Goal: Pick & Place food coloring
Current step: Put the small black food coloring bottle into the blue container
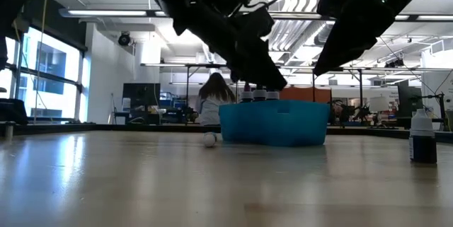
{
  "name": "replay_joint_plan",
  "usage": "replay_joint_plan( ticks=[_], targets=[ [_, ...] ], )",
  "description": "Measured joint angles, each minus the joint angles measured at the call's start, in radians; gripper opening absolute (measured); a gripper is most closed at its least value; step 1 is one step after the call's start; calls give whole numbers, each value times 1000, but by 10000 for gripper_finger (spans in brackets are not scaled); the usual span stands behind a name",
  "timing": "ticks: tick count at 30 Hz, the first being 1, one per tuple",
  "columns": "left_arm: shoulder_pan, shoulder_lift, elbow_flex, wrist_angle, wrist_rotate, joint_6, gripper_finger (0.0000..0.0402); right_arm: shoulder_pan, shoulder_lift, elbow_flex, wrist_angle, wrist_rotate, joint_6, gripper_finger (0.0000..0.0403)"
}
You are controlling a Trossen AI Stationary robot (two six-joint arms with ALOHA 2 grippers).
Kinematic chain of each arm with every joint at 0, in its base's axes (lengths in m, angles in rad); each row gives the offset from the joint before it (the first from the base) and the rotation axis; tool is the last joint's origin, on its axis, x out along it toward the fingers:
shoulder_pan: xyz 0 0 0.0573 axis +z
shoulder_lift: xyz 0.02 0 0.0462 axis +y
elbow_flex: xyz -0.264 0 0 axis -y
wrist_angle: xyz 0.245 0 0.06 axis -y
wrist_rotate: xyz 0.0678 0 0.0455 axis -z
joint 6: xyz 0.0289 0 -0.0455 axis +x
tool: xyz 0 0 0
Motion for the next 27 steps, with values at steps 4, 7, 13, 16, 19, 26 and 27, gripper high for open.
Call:
replay_joint_plan(
  ticks=[4,7,13,16,19,26,27],
  targets=[
    [0,-39,80,-197,0,0,103,0,0,0,0,-63,0,149],
    [-8,-89,133,-388,1,-7,103,16,0,0,1,-137,-3,149],
    [-80,-211,152,-508,-12,10,103,147,0,0,8,-256,-155,149],
    [-138,-291,151,-575,-87,11,103,229,-1,-26,90,-286,-208,149],
    [-200,-330,151,-597,-185,9,103,297,0,-141,299,-289,-245,149],
    [-323,-367,151,-626,-333,-8,103,336,5,-473,902,-320,-166,149],
    [-335,-366,150,-631,-343,-8,103,336,9,-504,970,-329,-159,149]
  ],
)
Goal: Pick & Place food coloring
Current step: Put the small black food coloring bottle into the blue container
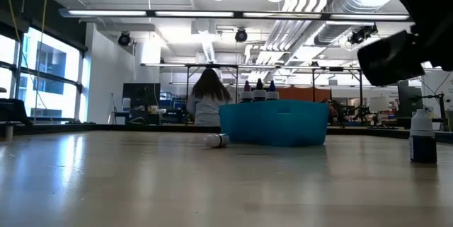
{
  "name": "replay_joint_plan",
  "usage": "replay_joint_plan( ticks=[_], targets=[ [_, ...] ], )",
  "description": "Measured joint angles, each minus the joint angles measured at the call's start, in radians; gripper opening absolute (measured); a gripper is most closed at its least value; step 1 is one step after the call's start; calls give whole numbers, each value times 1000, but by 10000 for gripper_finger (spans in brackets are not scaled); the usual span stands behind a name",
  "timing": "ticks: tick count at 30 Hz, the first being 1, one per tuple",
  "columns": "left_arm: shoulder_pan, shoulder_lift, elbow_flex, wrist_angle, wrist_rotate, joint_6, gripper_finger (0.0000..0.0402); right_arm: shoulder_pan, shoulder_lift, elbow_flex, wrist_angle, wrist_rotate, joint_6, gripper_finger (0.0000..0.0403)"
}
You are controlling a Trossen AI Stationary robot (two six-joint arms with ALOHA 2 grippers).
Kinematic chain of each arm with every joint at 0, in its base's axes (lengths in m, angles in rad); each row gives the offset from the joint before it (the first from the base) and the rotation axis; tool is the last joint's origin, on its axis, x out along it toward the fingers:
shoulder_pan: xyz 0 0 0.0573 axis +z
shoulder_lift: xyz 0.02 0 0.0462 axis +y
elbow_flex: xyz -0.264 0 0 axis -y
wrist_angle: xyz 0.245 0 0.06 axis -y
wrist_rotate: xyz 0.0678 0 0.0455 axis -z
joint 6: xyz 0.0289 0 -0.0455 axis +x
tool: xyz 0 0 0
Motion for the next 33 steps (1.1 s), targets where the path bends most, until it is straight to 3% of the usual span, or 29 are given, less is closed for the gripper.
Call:
replay_joint_plan(
  ticks=[5,11,22,29,33],
  targets=[
    [-55,-1,0,12,-109,-4,103,-3,53,-86,131,16,26,149],
    [-80,-1,0,3,-319,-39,103,-3,198,-10,139,-19,-10,149],
    [-79,-1,0,-70,-295,-208,103,-4,518,92,148,-30,-86,141],
    [-77,-1,0,-86,-292,-202,103,-3,527,102,154,28,-83,61],
    [-77,-1,0,-103,-292,-210,103,-7,507,100,153,74,-85,56]
  ],
)
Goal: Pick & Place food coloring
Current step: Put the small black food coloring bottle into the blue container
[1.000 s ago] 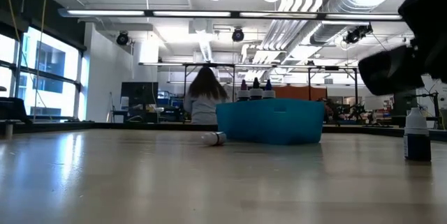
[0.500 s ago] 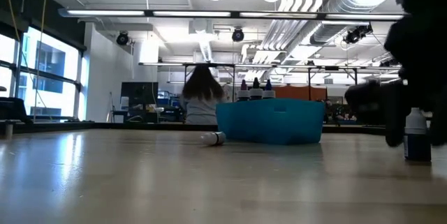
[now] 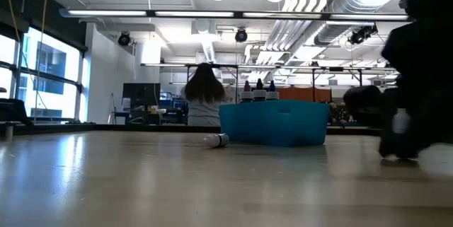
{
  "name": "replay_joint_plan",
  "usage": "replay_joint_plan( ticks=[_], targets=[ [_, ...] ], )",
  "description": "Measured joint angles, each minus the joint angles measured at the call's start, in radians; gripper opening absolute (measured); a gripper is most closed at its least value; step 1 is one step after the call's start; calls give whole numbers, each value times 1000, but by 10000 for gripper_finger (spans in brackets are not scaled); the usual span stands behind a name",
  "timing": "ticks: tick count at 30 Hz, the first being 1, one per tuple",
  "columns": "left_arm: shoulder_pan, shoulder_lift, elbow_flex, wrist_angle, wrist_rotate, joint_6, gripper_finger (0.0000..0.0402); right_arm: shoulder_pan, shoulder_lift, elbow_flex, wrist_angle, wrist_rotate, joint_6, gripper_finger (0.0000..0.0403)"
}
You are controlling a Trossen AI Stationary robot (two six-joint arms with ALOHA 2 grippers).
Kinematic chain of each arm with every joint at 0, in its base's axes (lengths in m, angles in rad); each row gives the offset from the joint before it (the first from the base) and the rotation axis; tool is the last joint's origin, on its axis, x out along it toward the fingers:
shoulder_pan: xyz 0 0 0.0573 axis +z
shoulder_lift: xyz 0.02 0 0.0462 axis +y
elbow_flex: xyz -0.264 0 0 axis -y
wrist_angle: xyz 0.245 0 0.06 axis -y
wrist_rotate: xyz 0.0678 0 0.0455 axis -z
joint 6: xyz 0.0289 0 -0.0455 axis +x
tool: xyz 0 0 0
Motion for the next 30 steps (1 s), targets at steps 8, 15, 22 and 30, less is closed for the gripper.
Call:
replay_joint_plan(
  ticks=[8,15,22,30],
  targets=[
    [0,0,0,1,-1,0,103,-96,-195,0,216,241,-145,60],
    [0,0,0,2,3,0,103,-351,-277,1,106,357,-119,61],
    [0,0,0,2,4,0,103,-497,-171,1,74,43,-105,71],
    [0,0,0,-14,3,0,103,-507,-95,3,117,51,-96,127]
  ],
)
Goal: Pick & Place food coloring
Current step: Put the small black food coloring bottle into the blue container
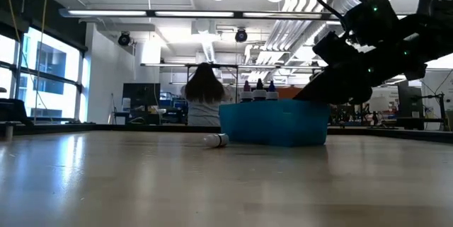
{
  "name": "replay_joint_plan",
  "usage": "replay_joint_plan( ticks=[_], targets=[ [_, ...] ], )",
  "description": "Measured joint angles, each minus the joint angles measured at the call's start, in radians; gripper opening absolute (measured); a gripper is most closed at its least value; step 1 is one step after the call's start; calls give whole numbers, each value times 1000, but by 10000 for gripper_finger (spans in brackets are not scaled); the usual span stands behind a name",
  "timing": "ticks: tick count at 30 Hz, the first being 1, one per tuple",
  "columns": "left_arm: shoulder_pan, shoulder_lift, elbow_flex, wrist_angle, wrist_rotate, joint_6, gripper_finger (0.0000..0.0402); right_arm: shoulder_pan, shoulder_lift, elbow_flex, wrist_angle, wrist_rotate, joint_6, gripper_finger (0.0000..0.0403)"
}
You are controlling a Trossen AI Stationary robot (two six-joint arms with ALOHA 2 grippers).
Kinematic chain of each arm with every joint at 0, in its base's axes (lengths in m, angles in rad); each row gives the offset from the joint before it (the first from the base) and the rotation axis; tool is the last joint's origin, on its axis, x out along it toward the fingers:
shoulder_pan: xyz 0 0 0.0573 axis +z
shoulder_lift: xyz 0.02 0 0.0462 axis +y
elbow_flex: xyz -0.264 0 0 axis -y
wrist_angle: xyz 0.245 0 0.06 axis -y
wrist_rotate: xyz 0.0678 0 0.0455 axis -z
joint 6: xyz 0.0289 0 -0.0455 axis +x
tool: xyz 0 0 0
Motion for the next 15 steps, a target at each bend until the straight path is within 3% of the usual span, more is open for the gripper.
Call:
replay_joint_plan(
  ticks=[5,9,13,15],
  targets=[
    [0,0,0,-58,48,-18,103,0,-20,-2,91,-26,-29,154],
    [-1,-33,-1,-196,95,-81,103,13,-52,16,96,-161,-28,160],
    [-8,-103,-10,-301,-31,-170,103,88,-58,68,76,-348,-25,156],
    [-7,-151,-43,-288,-79,-191,103,155,-58,102,22,-375,-15,154]
  ],
)
